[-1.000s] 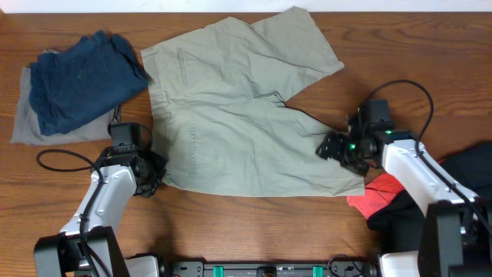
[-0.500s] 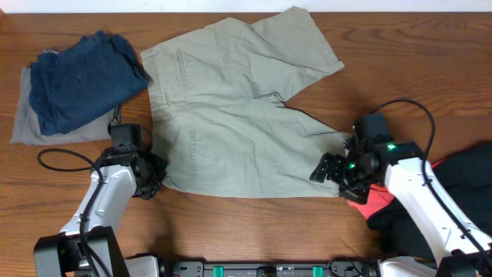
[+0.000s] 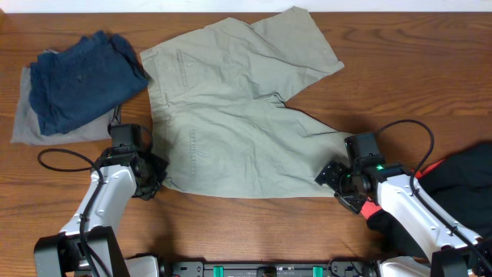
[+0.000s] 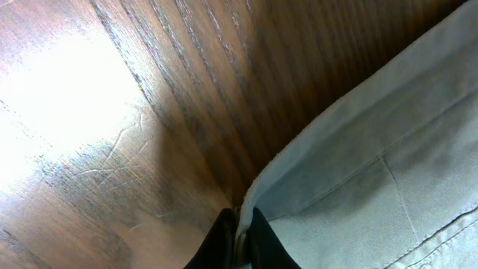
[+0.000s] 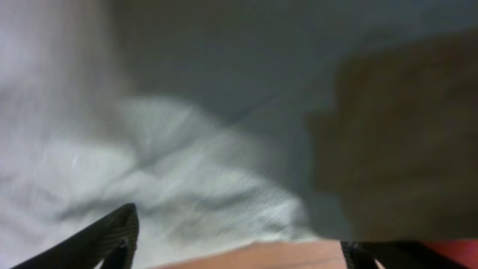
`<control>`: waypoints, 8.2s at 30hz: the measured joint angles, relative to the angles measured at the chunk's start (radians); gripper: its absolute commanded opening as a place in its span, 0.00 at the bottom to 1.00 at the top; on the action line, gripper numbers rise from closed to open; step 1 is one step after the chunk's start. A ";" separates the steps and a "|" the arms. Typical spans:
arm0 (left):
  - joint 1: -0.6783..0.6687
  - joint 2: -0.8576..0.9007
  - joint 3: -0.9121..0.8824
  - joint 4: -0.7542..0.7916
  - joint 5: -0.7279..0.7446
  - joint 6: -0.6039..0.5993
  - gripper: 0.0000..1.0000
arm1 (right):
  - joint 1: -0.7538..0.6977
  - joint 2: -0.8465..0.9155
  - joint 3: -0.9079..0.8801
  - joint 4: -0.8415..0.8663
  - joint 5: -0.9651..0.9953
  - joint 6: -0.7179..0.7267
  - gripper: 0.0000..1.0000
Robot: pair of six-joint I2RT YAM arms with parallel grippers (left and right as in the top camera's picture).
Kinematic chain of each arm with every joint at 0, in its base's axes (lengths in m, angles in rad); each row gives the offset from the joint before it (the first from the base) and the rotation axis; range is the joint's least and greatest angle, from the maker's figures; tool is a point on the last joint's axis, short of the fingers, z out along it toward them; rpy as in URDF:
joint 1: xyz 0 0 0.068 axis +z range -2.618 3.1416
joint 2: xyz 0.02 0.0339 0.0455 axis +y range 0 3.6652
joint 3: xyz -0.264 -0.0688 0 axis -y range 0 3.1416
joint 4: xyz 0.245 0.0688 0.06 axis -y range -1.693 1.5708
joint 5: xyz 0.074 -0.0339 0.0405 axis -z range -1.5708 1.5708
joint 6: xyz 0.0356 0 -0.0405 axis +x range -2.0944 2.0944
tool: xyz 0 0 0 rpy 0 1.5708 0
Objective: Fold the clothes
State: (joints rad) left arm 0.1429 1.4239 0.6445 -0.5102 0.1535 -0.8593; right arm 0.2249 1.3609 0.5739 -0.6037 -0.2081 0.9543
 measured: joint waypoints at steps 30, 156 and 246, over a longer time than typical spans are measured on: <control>-0.012 -0.303 0.137 -0.412 0.193 0.390 0.06 | -0.203 0.006 0.357 -0.315 0.195 -0.214 0.01; -0.083 0.134 0.158 -0.049 0.196 0.272 0.06 | -0.023 0.483 0.835 -0.021 -0.011 -0.904 0.11; -0.650 0.180 0.682 -0.054 0.295 0.247 0.42 | 0.246 0.764 0.912 -0.193 0.073 -0.766 0.27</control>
State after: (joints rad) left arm -0.5072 1.6035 1.3266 -0.5644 0.4488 -0.6121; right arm 0.4706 2.1254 1.4864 -0.7971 -0.1352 0.1883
